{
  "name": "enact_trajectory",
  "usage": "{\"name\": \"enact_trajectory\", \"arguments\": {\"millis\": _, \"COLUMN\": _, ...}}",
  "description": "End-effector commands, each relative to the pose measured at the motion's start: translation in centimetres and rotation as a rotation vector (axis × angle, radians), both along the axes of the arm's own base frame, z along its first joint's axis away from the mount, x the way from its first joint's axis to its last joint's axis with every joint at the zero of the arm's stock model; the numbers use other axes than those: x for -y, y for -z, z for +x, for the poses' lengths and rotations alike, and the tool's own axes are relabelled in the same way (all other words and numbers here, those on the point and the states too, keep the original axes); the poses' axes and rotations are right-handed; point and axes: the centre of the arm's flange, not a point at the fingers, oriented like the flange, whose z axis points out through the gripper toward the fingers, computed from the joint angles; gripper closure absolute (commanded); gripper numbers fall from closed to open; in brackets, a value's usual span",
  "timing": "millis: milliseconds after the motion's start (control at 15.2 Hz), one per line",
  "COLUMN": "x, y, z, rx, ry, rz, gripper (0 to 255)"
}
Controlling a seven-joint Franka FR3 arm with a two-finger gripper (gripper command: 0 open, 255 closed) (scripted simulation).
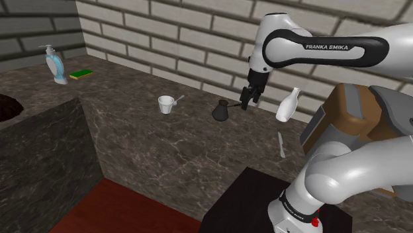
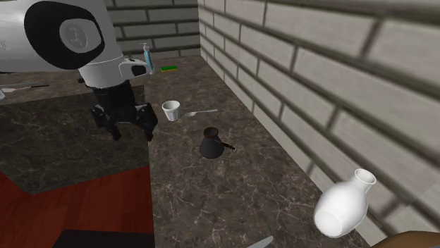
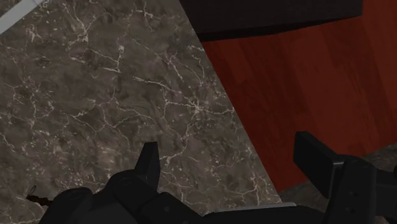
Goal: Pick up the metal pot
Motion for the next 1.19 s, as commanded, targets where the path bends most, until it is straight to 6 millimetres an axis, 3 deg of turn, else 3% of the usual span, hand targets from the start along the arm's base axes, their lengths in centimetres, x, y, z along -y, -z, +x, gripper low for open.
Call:
{"name": "enact_trajectory", "arguments": {"millis": 0, "x": 1.8, "y": 1.1, "z": 1.7, "rx": 0.007, "ry": 0.002, "rz": 0.001, "gripper": 0}}
{"name": "enact_trajectory", "arguments": {"millis": 1122, "x": 15.1, "y": 11.0, "z": 16.4, "rx": 0.048, "ry": 0.018, "rz": 0.020, "gripper": 0}}
